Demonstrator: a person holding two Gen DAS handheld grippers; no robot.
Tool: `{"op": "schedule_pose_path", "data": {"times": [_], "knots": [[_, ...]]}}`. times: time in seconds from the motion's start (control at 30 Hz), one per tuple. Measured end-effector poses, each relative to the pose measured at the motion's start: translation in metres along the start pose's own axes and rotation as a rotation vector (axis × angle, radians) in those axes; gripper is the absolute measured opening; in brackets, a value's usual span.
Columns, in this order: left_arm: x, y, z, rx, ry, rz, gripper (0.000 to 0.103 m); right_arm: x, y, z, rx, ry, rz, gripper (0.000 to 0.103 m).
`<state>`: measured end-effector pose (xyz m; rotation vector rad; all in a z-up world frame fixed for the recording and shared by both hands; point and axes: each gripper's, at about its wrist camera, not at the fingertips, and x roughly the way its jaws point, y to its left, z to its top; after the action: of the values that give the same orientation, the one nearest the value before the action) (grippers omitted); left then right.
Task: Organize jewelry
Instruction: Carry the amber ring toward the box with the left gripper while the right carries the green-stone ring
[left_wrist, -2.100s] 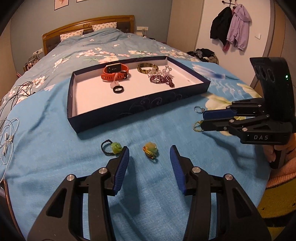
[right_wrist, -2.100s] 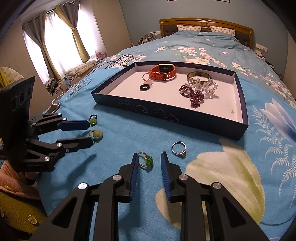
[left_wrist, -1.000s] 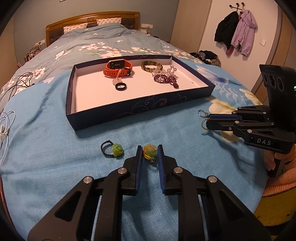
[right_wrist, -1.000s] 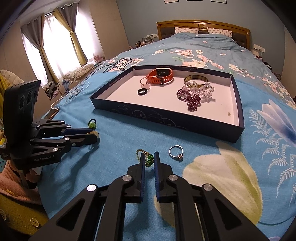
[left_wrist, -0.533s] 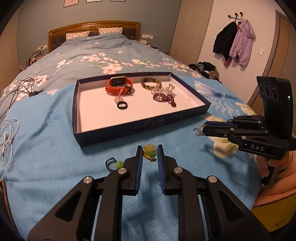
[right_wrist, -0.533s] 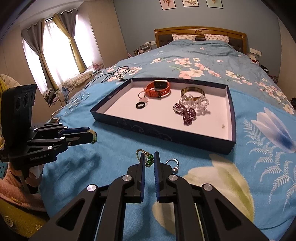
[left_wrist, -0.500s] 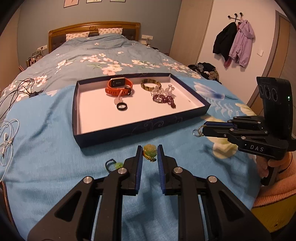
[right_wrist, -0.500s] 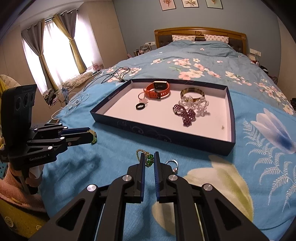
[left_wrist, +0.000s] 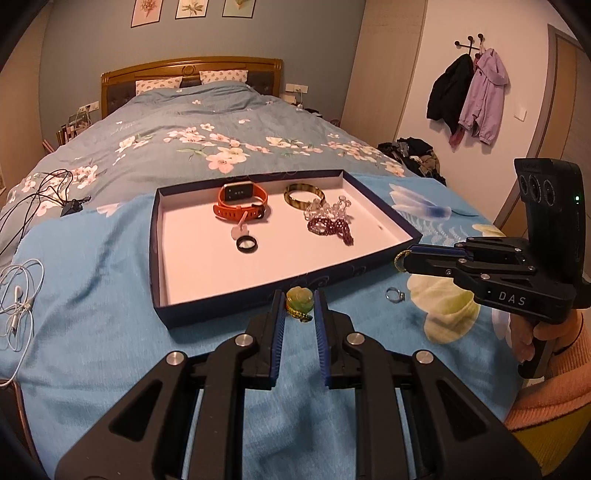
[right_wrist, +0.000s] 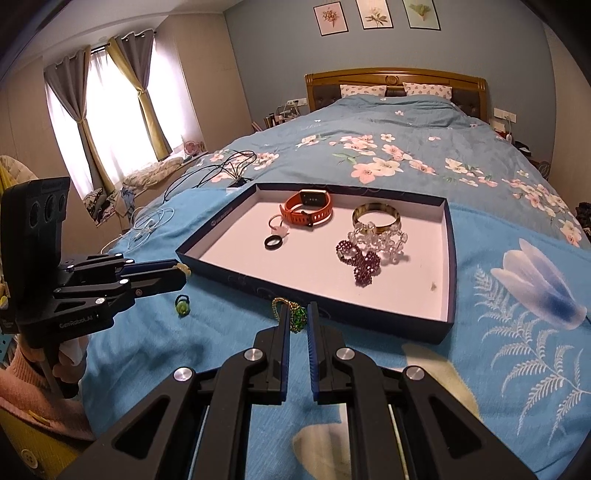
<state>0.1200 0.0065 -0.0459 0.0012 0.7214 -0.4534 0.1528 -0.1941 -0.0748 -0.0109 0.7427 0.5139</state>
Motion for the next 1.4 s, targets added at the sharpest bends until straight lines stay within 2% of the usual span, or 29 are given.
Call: {"op": "schedule_pose_path", "data": {"times": [0.7, 1.4], "knots": [[0.006, 0.004, 0.028, 0.001, -0.047, 0.041, 0.016, 0.0, -0.013, 0.023, -0.006, -0.056, -0.03, 0.007], [0.019, 0.016, 0.043, -0.023, -0.064, 0.056, 0.016, 0.009, -0.024, 0.04, 0.008, -0.061, -0.03, 0.007]]}}
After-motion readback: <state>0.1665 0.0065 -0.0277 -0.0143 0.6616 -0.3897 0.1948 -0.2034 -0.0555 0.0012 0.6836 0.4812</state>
